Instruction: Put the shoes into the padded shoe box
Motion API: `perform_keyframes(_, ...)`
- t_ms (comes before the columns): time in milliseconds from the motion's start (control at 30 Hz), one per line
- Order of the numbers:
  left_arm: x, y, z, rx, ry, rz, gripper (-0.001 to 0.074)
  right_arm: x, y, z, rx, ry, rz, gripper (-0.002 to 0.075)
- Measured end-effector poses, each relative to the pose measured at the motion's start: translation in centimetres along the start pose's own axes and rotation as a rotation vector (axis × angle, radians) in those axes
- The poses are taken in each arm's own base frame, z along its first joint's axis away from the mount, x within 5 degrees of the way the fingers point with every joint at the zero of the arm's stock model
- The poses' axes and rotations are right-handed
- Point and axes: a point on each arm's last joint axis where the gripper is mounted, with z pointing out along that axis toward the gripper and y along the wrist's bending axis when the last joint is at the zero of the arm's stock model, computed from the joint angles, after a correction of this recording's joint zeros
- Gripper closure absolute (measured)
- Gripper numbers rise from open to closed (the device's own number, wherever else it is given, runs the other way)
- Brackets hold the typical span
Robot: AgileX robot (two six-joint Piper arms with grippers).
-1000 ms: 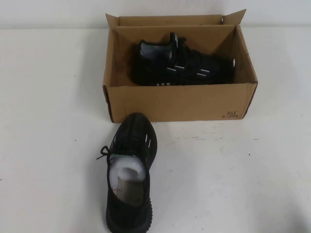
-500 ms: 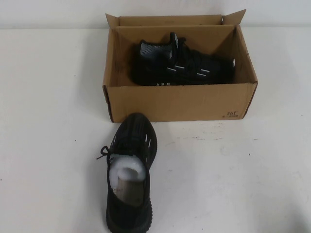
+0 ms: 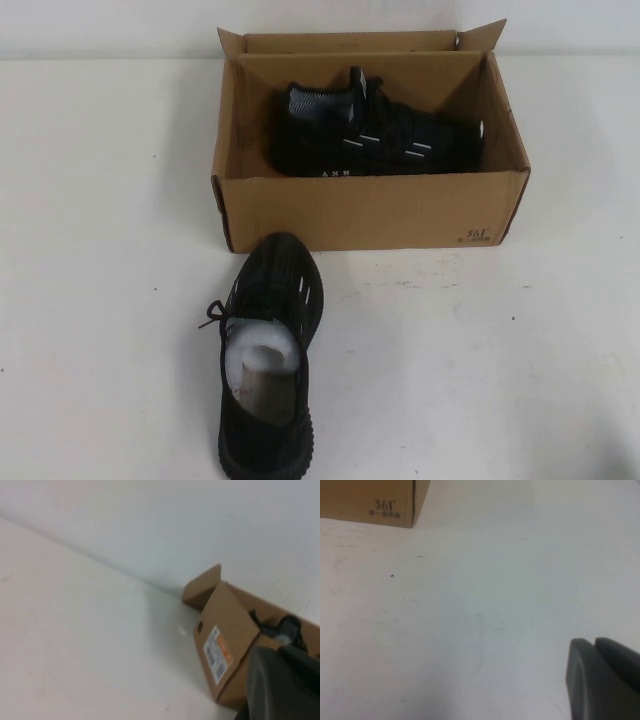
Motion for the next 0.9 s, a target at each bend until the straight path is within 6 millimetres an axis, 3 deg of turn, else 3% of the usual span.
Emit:
perform_keyframes(133,-0.2,-0.1,0.0,0.010,-0.027,-0.046,0.0740,0.0,0.0,0.0,0.000,0.000,0.000,0.0734)
perform_keyframes(267,-0.6,-0.5,-0.2,-0.014,0.065,-0.106,0.0740,0.0,0.0,0.0,0.000,0.002,0.000,0.0734)
perform_keyframes(367,-3.1,-2.3,-0.9,-0.022,0.152,-0.064,0.0740,0.0,0.0,0.0,0.000,0.002,0.000,0.0734)
perform_keyframes(567,-7.6,-5.3,-0.9,-0.048,0.439,0.190,0.0740,0.0,0.0,0.0,0.000,0.002,0.000,0.0734)
perform_keyframes(700,-9.3,-6.8,0.8,-0.013,0.656,0.353,0.0740,0.0,0.0,0.0,0.000,0.002,0.000,0.0734)
perform_keyframes(900,-9.1,-7.8,5.7,0.153,1.002,0.546,0.0740,0.0,0.0,0.0,0.000,0.002,-0.002,0.0734)
